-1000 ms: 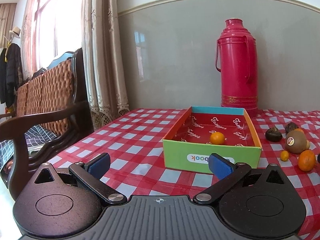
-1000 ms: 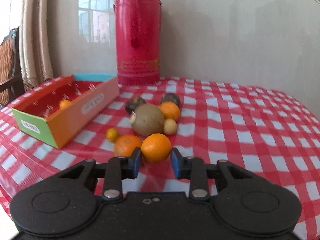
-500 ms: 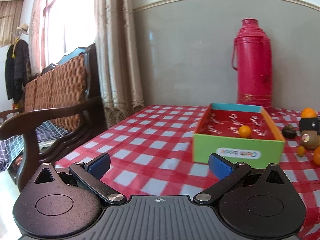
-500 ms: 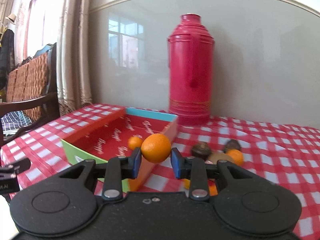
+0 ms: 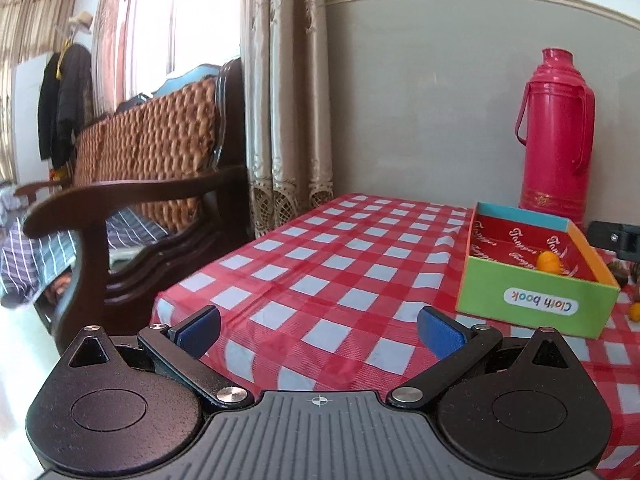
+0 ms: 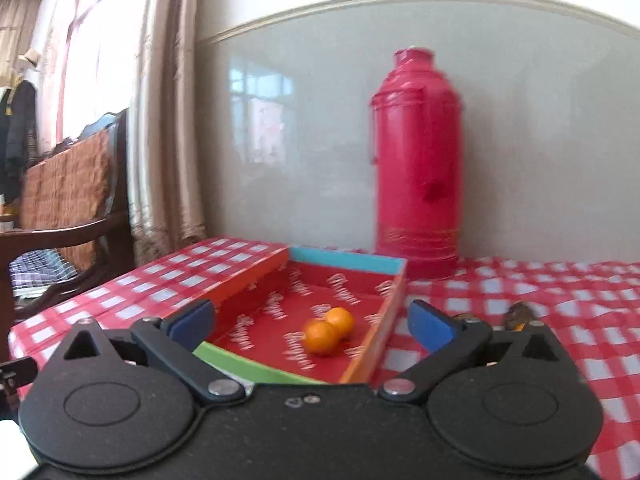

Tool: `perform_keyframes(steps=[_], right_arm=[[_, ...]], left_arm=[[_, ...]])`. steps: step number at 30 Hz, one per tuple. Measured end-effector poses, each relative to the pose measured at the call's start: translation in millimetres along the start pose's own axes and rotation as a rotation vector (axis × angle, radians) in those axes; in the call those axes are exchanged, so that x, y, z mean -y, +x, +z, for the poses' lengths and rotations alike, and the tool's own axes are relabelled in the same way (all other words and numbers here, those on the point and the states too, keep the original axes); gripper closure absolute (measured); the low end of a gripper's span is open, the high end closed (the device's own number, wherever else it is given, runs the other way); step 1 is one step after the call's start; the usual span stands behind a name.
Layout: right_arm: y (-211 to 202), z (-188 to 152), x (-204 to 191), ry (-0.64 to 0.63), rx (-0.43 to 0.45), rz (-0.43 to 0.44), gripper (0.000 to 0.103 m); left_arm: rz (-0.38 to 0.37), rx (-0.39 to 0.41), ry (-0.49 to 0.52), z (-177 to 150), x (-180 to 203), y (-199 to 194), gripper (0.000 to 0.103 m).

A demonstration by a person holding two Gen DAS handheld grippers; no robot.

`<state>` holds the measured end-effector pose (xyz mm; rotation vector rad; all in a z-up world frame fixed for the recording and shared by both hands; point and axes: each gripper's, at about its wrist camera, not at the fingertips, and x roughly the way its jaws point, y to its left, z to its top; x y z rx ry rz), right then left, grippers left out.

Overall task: Organize fruits
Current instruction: 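Grasp an orange with the right tool and release it into the box, then grasp the large orange with the left tool and drop it into the box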

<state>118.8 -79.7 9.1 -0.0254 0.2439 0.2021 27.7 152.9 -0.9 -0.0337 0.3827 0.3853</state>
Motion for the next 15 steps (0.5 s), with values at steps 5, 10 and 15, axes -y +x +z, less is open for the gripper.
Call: perform_keyframes(steps=[5,10,15], right_arm=[[-28.2,6.6,36.4,0.031,0.087,-0.096,0.006],[-50.3,8.6,88.7,0.096,0.104,-0.209,0.006],[-61.9,1.1,129.7,0.147,0.064,-0.281,0.006]], left_arm=[[-0.073,0.002,-0.023,3.0,12.9,-1.7,0.000],[-0.109,0.005,0.045,3.7,51.1,-8.1,0.000],[-0.212,0.024,0.069,2.3,88.8,-20.1,0.000]])
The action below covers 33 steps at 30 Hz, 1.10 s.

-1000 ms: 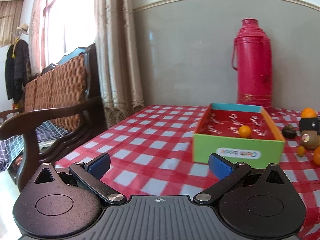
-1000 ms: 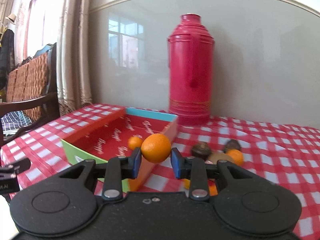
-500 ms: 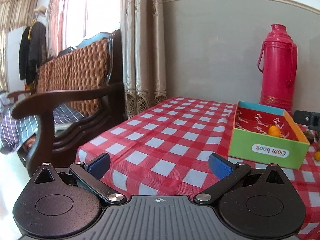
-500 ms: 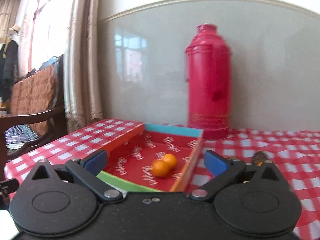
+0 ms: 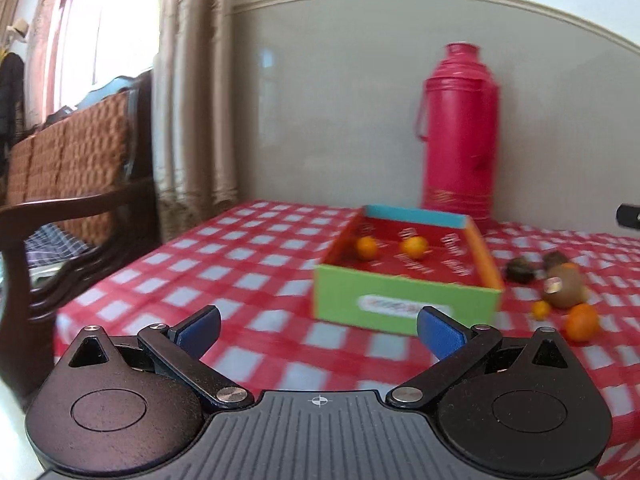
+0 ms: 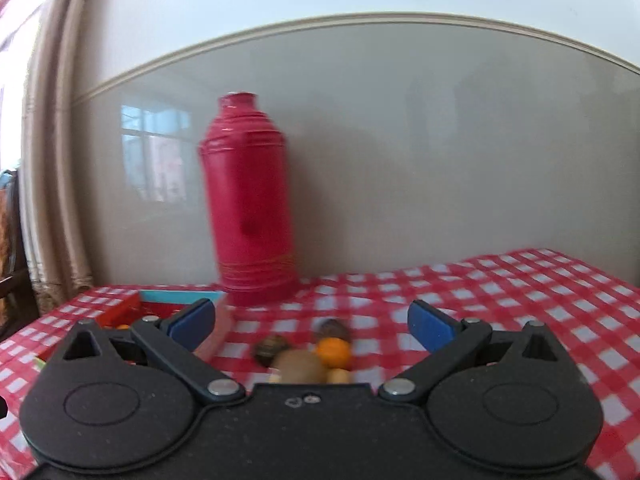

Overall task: Organize fruits
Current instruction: 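Grasp the large orange with the left tool and drop it into the box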

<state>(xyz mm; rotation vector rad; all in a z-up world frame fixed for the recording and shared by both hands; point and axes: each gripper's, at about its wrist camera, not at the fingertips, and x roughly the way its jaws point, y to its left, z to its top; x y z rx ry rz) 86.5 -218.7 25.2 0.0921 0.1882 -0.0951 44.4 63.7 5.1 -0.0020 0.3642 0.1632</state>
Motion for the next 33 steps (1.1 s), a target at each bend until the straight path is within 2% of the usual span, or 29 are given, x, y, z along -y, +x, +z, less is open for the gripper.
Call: perform_keyframes(steps=[4,14,25,33], right_arm=[[-4.7,-3.1,18.9,0.005,-0.004,-0.031,0.006],[-12.1,-9.8,45.1,-0.049,-0.048,-0.069,0.006],[-12.5,-18.3,70.2,-0.093,-0.102,-0.106,0.006],[-2.5,-27.8,94.2,-0.104,-0.166,-0.185,0.006]], left_arm=[[-0.066,-0.006,-0.002,0.0,31.7,1.6,0.000],[-0.186,0.020,0.090,-4.2,111.7,-3.0,0.000],[-0.238,0.005,0.082,-6.5,150.0,9.6,0.000],[-0.272,-0.025,0.098,-10.2,182.4,25.0,0.000]])
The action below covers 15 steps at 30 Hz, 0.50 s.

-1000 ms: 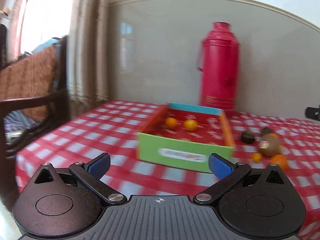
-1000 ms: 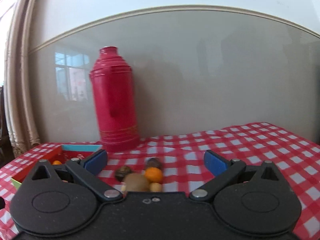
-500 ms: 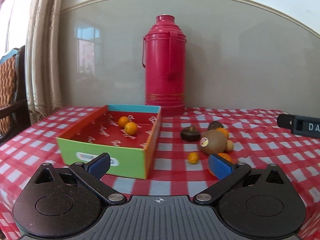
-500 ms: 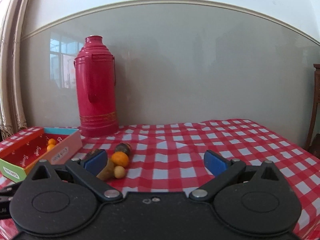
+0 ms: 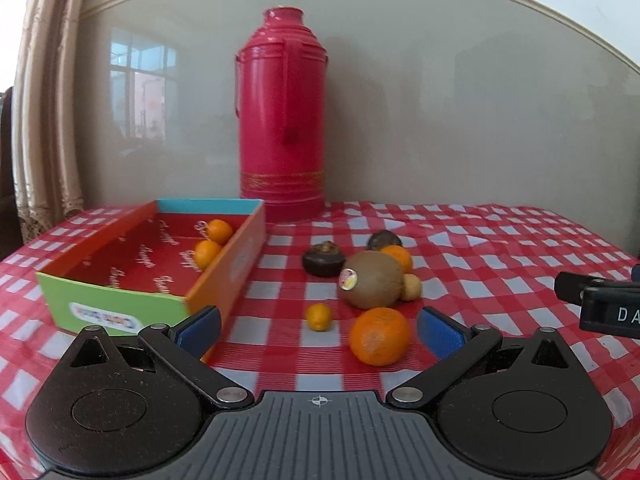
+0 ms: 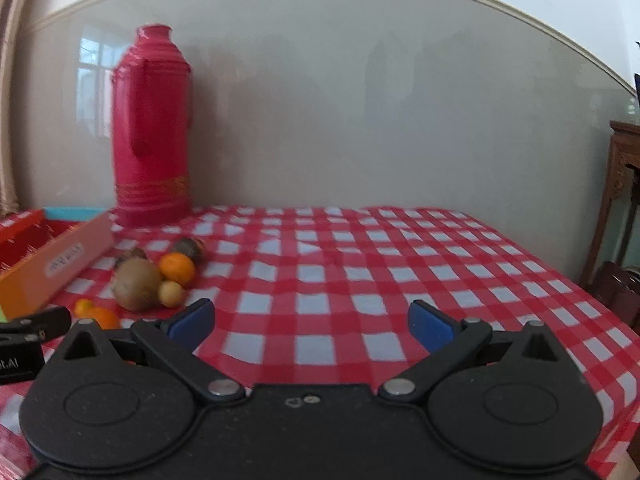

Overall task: Organize fruits
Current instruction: 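Grasp the large orange with the left tool and drop it into the box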

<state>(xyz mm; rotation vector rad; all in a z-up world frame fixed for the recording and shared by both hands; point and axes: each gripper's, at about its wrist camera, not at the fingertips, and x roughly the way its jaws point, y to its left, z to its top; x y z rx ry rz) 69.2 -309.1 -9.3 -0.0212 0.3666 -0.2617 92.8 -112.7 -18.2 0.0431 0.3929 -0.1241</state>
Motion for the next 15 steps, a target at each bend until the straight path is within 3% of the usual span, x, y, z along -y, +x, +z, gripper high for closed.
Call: perform_keyframes(steps=[5,13,15], right_arm=[[16.7,-5.8,12.2,0.011,-0.074,-0.054,0.006],[24.0,-8.8,20.7,0.046,-0.108,-0.065,0.006],[23.3,-8.6,22.1,0.050,-0.111,-0.066,0.006]], left_arm=[[-0.017,-0.025,0.004,-0.4,17.0,18.1,0.000],[-0.015,-0.061,0.038,-4.6,41.3,40.8,0.001],[-0.016,-0.093,0.061,-6.0,44.9,46.9,0.029]])
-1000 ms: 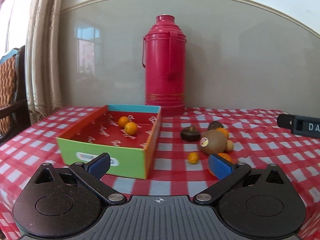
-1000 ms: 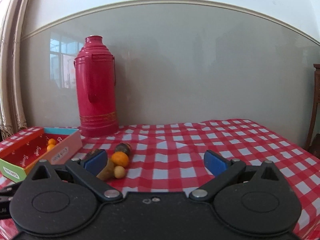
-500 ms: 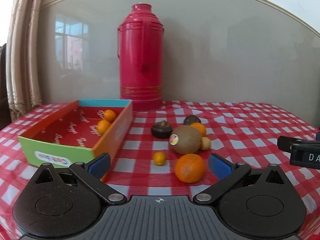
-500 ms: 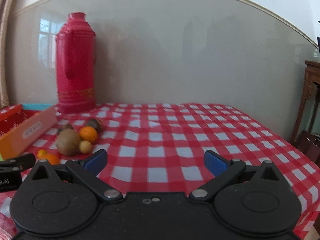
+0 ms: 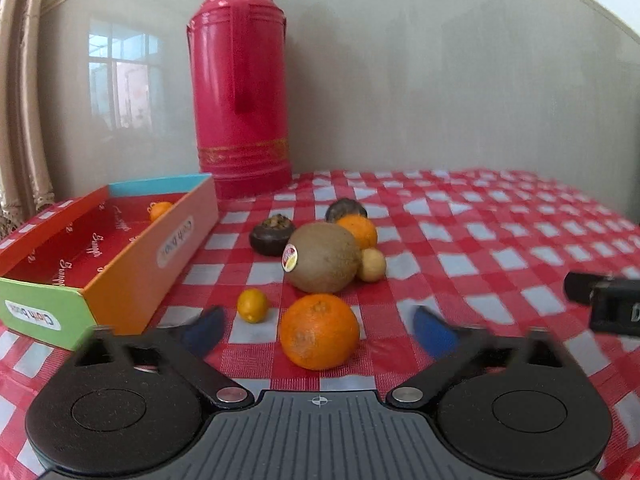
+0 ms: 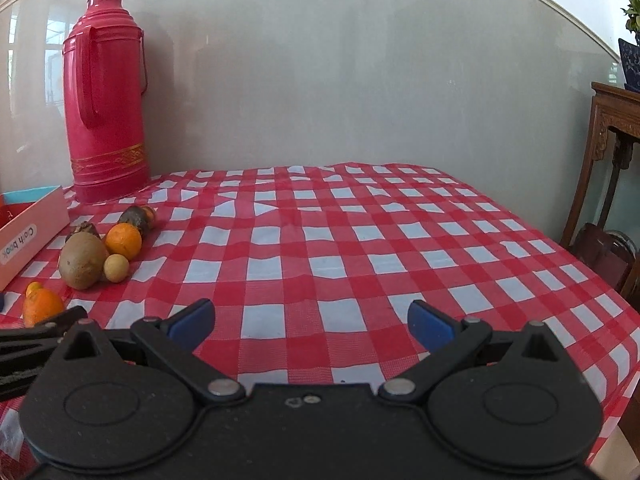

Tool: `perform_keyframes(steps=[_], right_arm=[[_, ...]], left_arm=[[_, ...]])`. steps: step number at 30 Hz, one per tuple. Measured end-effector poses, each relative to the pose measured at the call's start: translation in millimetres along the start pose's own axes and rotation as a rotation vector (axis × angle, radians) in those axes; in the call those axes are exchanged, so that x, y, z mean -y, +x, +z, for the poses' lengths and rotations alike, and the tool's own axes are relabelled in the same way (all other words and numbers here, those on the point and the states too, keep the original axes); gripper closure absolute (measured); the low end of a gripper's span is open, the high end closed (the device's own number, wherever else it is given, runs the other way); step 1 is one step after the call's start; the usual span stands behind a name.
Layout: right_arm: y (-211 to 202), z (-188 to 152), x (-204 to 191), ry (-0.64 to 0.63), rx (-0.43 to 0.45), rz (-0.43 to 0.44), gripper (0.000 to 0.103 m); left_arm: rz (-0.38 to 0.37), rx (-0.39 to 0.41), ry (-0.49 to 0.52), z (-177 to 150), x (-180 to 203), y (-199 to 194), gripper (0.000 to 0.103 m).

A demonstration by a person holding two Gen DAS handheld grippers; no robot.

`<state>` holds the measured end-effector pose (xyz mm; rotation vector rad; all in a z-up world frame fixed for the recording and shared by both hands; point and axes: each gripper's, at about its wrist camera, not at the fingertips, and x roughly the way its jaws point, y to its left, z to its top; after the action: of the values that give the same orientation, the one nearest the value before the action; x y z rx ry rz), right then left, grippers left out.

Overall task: Organize fruits
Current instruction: 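Grasp the large orange with the left tool and drop it into the box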

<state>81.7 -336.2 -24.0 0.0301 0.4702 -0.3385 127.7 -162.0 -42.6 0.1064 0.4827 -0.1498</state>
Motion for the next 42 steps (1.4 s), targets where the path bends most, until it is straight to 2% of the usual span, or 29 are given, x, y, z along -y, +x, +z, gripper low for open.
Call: perform_keyframes(steps=[1,2,8,15,22,26,34,35,36,37,38,42], right_arm=[[-0.2,-0.3,0.8,0.002,0.001,0.000,0.006],[-0.4,0.2,1.8,0.005,0.001,0.001,0.006],[0.1,1.3,2.0,0.012,-0.003,0.002,0.006],[-3.6,5.0,-12.1,0.017,0.003,0.027,0.006],[-5.8,8.6,-53.8,-0.010,0.016,0.103,0.006],[-5.1,8.9,-81.6,-0.035,0.013,0.156,0.006],[-3.3,6.4,-129.3,-0.103,0.019,0.232,0.006],[-2.7,6.2,-132.8,-0.108,0.018,0.241,0.006],[-1.7,6.2,-136.3,-0.113,0.014,0.254,0.006],[-0.6,6.3,-139.6,-0.115,0.010,0.268,0.006],[0.3,6.4,-143.0,-0.119,0.009,0.276,0.006],[0.8,5.1,-155.3,-0.150,0.017,0.303,0.006]], left_arm=[[-0.017,-0.031,0.004,-0.5,0.4,4.8,0.054],[-0.033,-0.033,-0.014,-1.2,-2.3,5.5,0.060],[-0.029,-0.022,-0.010,-0.1,-7.3,-2.1,0.060],[0.012,0.102,-0.015,8.1,-25.5,-28.7,0.060],[0.077,0.152,-0.064,13.1,-67.7,-41.6,0.060],[0.141,0.178,-0.098,14.8,-97.6,-46.2,0.060],[0.236,0.174,-0.152,17.0,-149.5,-29.2,0.060],[0.244,0.167,-0.145,17.8,-153.1,-24.4,0.059],[0.249,0.159,-0.144,18.9,-156.6,-21.2,0.053],[0.252,0.160,-0.144,18.7,-158.9,-20.5,0.029],[0.270,0.172,-0.143,17.0,-160.7,-22.5,0.014],[0.302,0.198,-0.125,13.0,-170.4,-35.8,0.013]])
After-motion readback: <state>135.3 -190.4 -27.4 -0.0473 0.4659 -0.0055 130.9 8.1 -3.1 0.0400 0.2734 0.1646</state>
